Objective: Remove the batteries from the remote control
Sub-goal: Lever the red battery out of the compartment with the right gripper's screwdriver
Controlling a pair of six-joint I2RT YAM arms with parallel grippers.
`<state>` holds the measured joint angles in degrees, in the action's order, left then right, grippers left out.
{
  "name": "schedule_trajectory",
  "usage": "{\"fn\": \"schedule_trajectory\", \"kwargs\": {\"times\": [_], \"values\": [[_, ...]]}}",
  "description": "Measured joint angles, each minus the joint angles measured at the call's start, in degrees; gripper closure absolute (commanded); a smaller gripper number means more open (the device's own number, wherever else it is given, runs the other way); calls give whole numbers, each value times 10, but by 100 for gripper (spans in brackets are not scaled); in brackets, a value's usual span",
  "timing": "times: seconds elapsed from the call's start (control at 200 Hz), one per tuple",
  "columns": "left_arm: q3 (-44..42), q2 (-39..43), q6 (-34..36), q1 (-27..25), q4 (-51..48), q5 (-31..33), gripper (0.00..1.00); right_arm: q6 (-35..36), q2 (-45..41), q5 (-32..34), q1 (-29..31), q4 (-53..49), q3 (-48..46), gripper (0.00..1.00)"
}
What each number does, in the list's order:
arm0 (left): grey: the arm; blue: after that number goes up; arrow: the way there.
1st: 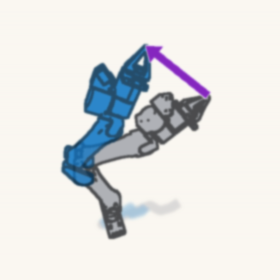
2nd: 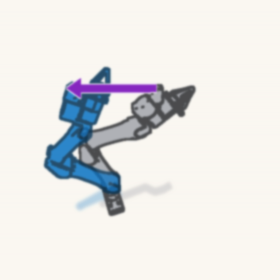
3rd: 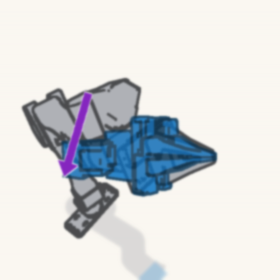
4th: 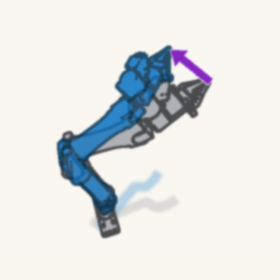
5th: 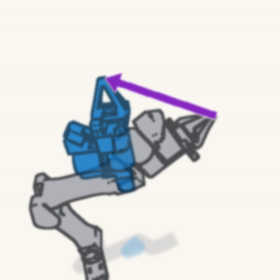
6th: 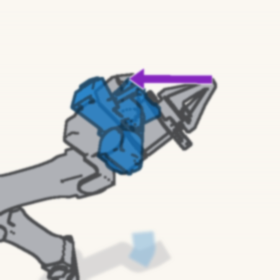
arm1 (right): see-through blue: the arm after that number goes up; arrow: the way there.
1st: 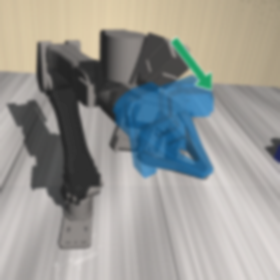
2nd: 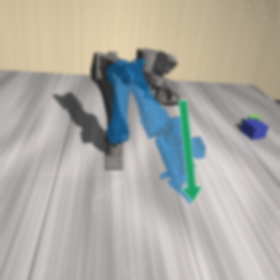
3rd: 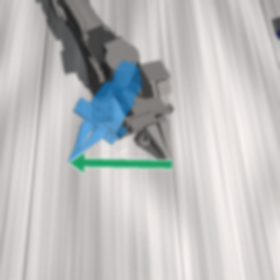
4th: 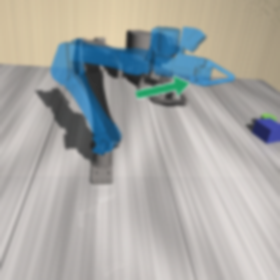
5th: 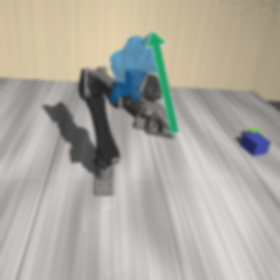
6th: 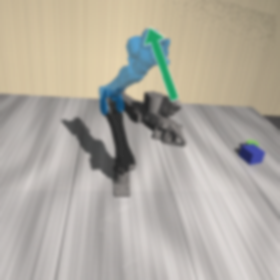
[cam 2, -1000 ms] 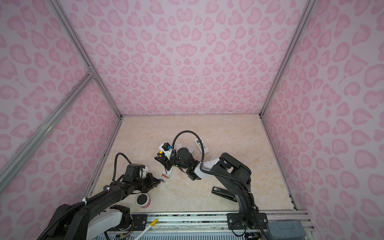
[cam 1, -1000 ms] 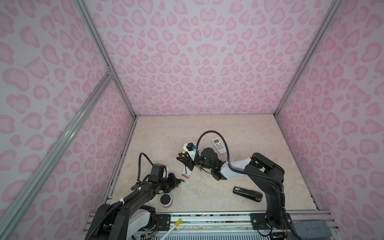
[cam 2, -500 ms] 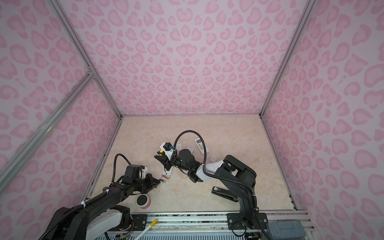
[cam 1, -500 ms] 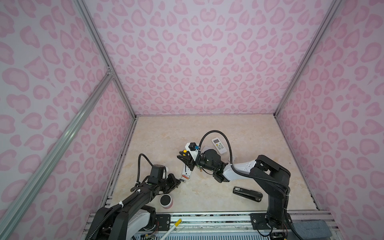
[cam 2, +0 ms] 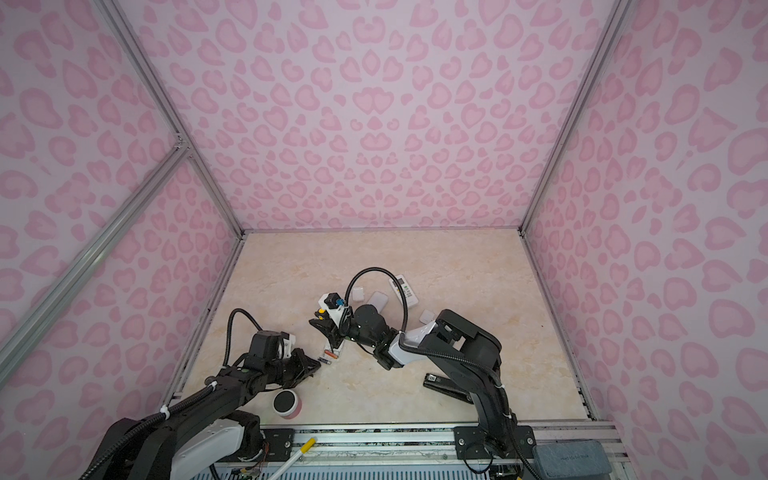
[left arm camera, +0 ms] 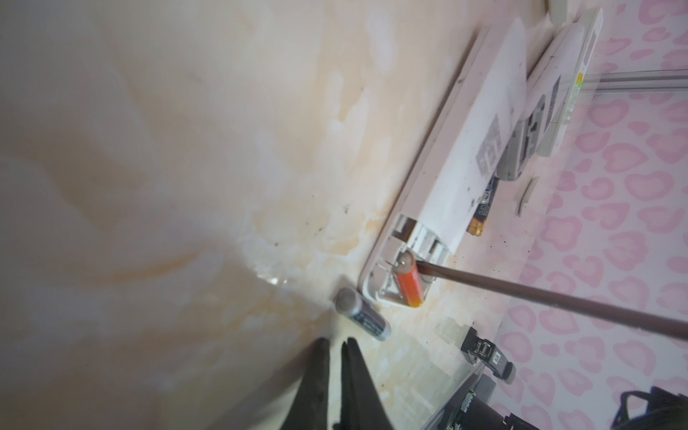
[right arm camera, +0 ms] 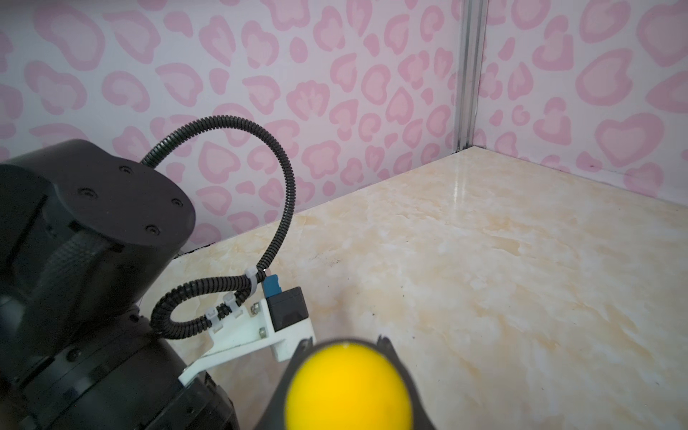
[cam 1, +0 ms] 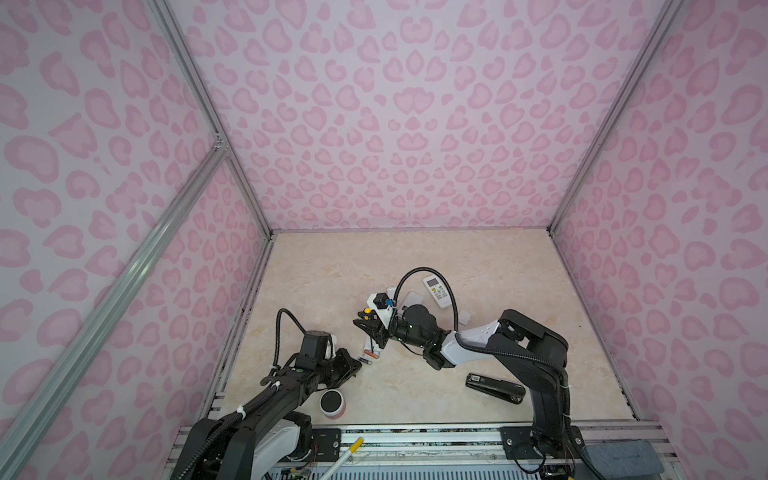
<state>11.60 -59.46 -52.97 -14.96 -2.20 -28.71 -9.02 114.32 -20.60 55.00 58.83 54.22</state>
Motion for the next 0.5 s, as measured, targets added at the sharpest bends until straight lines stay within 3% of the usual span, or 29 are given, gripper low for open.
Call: {"fn": "schedule_trajectory", "kwargs": {"times": [0.5], "values": [[2,-16,-13,-16,17,0,86,-163,31,-39,-36,117,-2,100]]}}
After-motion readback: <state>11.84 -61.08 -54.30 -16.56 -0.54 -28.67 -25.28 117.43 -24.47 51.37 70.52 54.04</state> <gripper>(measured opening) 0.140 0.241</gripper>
